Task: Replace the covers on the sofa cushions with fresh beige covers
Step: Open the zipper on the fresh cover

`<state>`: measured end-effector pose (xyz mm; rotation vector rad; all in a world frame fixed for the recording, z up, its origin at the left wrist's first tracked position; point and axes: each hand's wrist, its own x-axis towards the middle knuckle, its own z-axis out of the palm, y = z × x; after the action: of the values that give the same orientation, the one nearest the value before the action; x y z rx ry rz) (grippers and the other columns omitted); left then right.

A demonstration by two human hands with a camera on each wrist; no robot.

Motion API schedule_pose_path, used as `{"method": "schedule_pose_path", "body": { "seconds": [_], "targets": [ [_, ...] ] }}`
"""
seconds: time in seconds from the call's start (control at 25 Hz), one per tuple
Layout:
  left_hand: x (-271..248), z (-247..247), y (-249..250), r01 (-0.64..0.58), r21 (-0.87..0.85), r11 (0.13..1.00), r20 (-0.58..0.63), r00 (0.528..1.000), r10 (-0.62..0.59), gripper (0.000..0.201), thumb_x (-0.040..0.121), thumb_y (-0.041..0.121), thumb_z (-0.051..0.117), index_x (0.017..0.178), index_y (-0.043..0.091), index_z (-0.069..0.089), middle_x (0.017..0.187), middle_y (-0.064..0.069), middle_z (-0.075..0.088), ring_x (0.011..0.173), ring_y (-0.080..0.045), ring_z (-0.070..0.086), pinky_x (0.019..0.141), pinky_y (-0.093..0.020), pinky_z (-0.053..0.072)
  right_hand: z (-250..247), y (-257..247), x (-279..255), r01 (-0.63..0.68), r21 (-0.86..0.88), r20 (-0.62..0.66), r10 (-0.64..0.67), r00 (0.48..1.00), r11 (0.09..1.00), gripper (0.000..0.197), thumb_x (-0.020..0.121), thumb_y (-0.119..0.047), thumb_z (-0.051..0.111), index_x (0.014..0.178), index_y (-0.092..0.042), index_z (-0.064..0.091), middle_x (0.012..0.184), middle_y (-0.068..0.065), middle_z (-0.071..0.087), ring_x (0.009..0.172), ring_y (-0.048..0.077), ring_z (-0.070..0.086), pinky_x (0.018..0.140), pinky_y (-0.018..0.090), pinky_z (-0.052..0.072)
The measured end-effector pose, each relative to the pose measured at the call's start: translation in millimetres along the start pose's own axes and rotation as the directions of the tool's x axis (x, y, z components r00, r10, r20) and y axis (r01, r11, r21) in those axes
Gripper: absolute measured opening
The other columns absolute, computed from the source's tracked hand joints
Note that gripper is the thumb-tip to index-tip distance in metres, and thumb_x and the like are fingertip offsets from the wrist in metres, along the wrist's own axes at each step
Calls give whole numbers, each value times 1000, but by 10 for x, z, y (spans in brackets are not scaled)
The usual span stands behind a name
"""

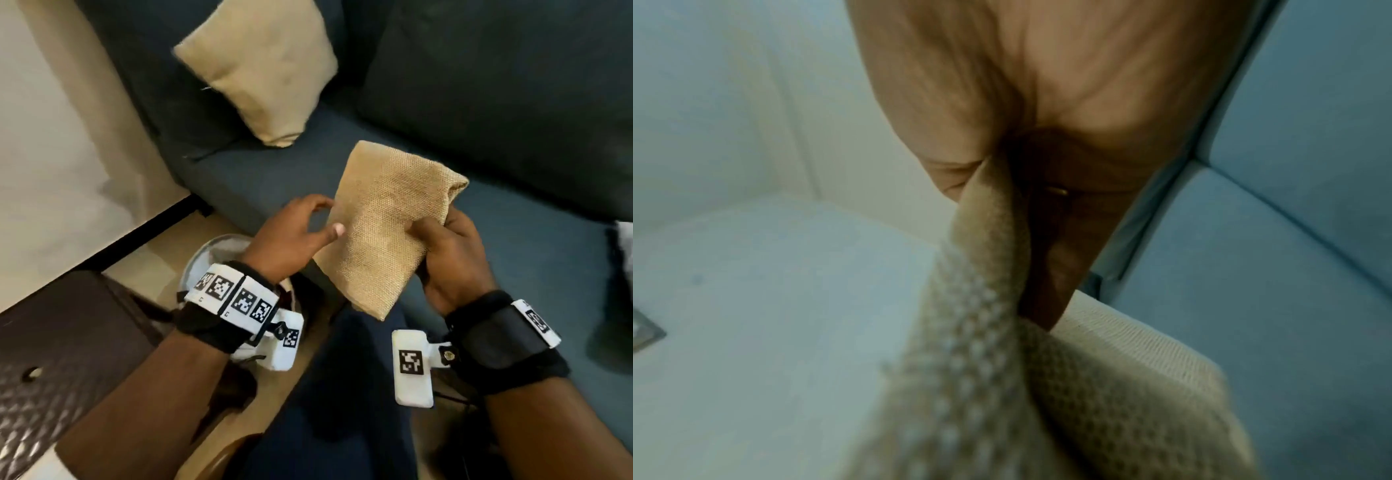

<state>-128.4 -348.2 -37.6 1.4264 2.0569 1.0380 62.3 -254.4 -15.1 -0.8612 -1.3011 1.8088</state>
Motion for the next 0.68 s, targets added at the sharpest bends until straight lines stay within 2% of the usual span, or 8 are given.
{"method": "schedule_pose_path", "body": {
  "seconds": [0.12,0.24,0.32,0.4,0.48,0.56,0.6,0.68],
  "targets": [
    [225,505,254,182,-244,953,54,983,-174,56,94,54,54,136,18,54,131,2,61,123,-13,54,99,-30,44,-684,-333,-143,74,105,-135,-59,989,992,32,92,8,45,116,-6,61,110,9,72,104,30,69,82,44,59],
    [336,1066,434,477,-630,613,444,869,-219,70,82,70,55,130,19,61,124,-8,68,111,-24,63,84,-38,55,-1282,-427,-329,120,196,-221,-76,972,973,36,92,4,46,127,-1,55,121,17,66,107,35,67,82,48,59],
    [390,1344,517,548,-721,423,533,830,-166,63,86,55,61,131,11,59,118,-14,68,103,-27,67,83,-45,59,-1666,-375,-457,143,188,-288,-85,954,972,38,93,5,45,128,-4,57,122,16,67,107,34,67,86,50,58],
    [480,1541,593,511,-780,361,502,856,-127,47,92,30,61,133,6,54,110,-10,70,93,-22,70,76,-41,60,-1994,-214,-526,150,116,-357,-99,929,982,35,93,7,44,118,-11,63,114,10,71,103,29,69,88,49,57],
    [557,1739,696,443,-799,407,442,891,-101,30,96,14,57,125,7,55,105,-8,72,91,-19,71,73,-37,60,-2270,48,-516,106,28,-441,-83,894,994,37,92,6,52,121,-16,61,116,6,72,107,27,68,92,48,54],
    [614,1968,842,389,-760,521,399,912,-99,18,97,10,58,115,9,57,102,-6,73,89,-18,71,70,-34,60,-2447,288,-482,12,-10,-561,-15,828,1000,62,89,-2,65,145,-19,43,137,4,61,123,25,60,105,47,46],
    [611,2081,906,367,-717,593,382,918,-105,15,97,11,60,112,10,57,99,-6,72,86,-18,71,67,-32,59,-2467,380,-462,-85,-138,-602,-16,798,987,76,89,-8,69,153,-23,32,151,4,47,134,23,49,113,43,38],
    [589,2307,1020,324,-616,718,365,925,-105,12,95,13,65,105,11,60,96,-7,71,83,-20,70,63,-32,57,-2396,498,-456,-288,-507,-553,-50,832,812,82,88,-26,73,156,-29,27,166,1,17,151,22,21,120,41,22]
  ]
}}
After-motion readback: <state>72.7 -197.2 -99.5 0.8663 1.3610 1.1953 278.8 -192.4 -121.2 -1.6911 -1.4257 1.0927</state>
